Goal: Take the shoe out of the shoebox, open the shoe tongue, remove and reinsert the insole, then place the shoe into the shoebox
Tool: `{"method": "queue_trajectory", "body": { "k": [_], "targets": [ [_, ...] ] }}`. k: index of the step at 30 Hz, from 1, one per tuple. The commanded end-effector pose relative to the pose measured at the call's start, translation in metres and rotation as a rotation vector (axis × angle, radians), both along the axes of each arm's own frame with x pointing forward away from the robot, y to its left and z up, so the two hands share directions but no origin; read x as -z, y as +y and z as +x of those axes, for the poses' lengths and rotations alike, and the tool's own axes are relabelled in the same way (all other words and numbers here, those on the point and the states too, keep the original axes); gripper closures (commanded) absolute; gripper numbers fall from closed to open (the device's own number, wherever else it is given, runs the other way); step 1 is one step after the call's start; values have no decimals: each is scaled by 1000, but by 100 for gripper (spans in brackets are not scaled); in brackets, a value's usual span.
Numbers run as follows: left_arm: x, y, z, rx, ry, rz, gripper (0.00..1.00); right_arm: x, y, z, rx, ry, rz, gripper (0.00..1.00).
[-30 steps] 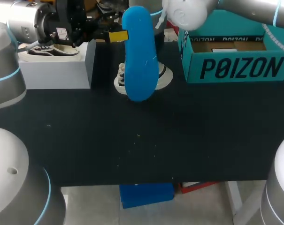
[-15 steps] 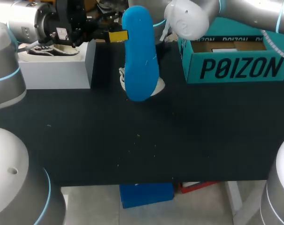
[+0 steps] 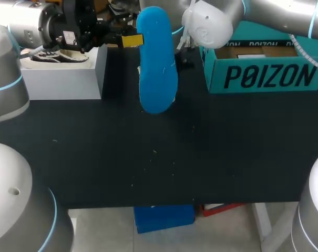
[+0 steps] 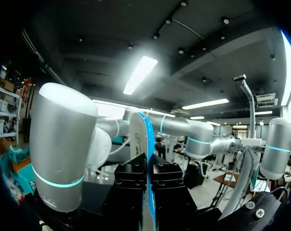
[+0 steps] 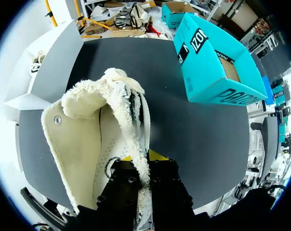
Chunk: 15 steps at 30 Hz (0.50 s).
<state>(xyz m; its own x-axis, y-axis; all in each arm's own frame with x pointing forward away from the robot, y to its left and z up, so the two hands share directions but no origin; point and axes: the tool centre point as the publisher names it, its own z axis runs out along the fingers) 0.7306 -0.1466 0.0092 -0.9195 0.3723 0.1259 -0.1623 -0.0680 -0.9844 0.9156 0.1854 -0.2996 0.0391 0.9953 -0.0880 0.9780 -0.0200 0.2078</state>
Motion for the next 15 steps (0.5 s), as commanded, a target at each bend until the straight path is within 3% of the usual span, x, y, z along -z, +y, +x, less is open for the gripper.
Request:
{"method": "queue_trajectory", "body": {
  "k": [1, 15],
  "targets": [
    [1, -1, 0, -2, -1, 0, 100, 6, 1, -5, -8, -6, 1, 100],
    [1, -1, 0, -2, -1, 0, 100, 44, -2, -12, 54, 27, 24, 100]
  ]
}}
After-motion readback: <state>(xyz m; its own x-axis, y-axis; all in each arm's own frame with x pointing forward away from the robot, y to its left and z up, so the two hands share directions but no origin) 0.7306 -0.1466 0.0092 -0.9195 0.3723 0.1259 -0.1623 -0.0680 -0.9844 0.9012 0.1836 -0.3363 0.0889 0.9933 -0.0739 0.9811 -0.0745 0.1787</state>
